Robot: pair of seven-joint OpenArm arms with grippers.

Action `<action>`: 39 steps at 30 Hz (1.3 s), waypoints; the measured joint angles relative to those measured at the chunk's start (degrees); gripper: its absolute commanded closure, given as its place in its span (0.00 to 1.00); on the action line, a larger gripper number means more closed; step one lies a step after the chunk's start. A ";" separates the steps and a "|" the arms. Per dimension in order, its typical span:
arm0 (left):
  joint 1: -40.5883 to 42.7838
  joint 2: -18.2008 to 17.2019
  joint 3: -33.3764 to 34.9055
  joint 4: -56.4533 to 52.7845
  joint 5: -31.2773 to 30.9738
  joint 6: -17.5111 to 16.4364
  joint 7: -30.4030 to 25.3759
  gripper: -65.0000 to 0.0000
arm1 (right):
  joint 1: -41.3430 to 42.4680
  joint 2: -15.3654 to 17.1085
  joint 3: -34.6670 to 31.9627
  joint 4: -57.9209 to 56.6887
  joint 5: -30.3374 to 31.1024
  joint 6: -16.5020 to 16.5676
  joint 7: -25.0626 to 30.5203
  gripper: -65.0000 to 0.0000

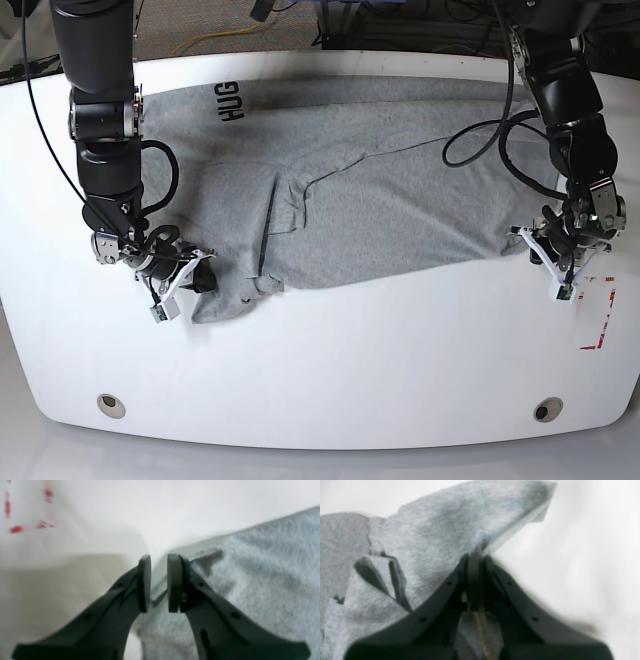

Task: Fold the T-shirt properly
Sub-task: 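Pinch the hem corner with the left gripper beside the shirt side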

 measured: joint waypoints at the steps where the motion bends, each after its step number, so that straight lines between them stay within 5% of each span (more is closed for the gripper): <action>1: -0.04 -0.26 0.02 0.68 -0.02 -0.02 0.96 0.86 | -0.02 0.00 0.00 0.00 -0.02 0.00 0.00 1.00; 5: 0.00 -2.36 3.89 2.97 0.42 0.31 2.12 0.80 | -0.02 0.00 0.00 0.00 -0.02 0.00 0.00 1.00; 12: 0.07 -3.41 6.69 2.86 -0.39 -0.24 3.52 0.43 | -0.02 0.07 0.00 0.00 0.04 0.35 0.00 1.00; 31: 2.67 -3.74 2.10 -5.81 -0.79 -0.17 -2.38 0.43 | -1.46 0.00 0.24 0.37 1.25 0.42 1.07 1.00; 33: 2.56 -3.54 2.10 -5.86 -0.61 -0.20 -2.38 0.49 | -1.44 0.00 0.24 0.37 1.25 0.42 1.07 1.00; 36: 2.56 -3.39 2.10 -5.88 -0.70 -0.20 -2.43 0.77 | -1.46 0.00 0.24 0.37 1.25 0.39 1.07 1.00; 39: 2.01 -3.41 2.12 -7.48 -0.87 -0.17 -2.78 0.94 | -1.46 0.00 0.24 0.37 1.27 0.42 1.07 1.00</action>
